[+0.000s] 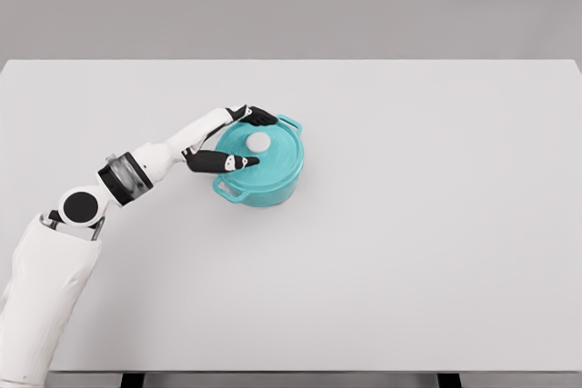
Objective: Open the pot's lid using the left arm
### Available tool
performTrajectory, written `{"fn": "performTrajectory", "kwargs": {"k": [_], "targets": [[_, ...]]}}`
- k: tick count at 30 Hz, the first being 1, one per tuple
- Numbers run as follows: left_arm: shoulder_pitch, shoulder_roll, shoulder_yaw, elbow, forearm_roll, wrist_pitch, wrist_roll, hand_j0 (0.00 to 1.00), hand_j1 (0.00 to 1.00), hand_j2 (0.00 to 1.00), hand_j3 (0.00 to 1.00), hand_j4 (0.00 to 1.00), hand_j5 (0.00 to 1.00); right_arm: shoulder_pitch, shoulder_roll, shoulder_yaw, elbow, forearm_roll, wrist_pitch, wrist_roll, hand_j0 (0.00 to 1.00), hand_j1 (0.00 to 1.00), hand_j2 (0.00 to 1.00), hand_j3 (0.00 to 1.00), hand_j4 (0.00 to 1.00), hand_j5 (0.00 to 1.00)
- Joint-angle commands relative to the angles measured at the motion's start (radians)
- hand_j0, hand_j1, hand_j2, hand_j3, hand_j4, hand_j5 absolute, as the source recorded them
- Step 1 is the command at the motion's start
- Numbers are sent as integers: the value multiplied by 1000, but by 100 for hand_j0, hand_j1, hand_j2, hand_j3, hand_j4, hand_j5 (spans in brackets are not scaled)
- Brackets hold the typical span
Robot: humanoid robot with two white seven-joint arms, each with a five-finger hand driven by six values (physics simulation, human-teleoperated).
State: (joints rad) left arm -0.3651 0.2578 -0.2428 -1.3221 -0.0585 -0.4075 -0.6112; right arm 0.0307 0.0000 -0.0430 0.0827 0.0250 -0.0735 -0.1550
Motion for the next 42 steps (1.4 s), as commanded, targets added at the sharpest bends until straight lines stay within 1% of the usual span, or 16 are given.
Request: {"fn": "performTrajectory", "kwargs": {"k": [1,3,11,19,24,28,30,33,35,38,42], "targets": [[-2,-6,0,3,6,1,0,73,73,73,73,73,73,0,0,0,0,0,0,0,100,100,100,100,100,100],[-5,-9,0,18,6,1,0,73,73,73,73,73,73,0,0,0,0,0,0,0,100,100,100,100,100,100],[-15,-11,-1,35,5,-1,0,73,73,73,73,73,73,0,0,0,0,0,0,0,100,100,100,100,100,100],[-15,-17,-1,52,2,-42,0,73,73,73,73,73,73,0,0,0,0,0,0,0,100,100,100,100,100,100],[-15,-17,-3,54,0,-42,0,73,73,73,73,73,73,0,0,0,0,0,0,0,100,100,100,100,100,100],[-15,-17,-3,70,-7,-60,0,73,73,73,73,73,73,0,0,0,0,0,0,0,100,100,100,100,100,100],[-26,-17,-3,86,-11,-77,0,73,73,73,73,73,73,0,0,0,0,0,0,0,100,100,100,100,100,100],[-28,-17,-3,87,-11,-77,0,73,73,73,73,73,73,0,0,0,0,0,0,0,100,100,100,100,100,100],[-28,-17,-3,86,-11,-79,0,70,70,70,70,70,70,0,0,0,0,0,0,0,100,100,100,100,100,100],[-28,-18,-3,87,-11,-79,0,70,70,70,70,70,70,0,0,0,0,0,0,0,100,100,100,100,100,100],[-28,-18,-3,90,-11,-79,0,66,66,66,66,66,66,0,0,0,0,0,0,0,100,100,100,100,100,100]]}}
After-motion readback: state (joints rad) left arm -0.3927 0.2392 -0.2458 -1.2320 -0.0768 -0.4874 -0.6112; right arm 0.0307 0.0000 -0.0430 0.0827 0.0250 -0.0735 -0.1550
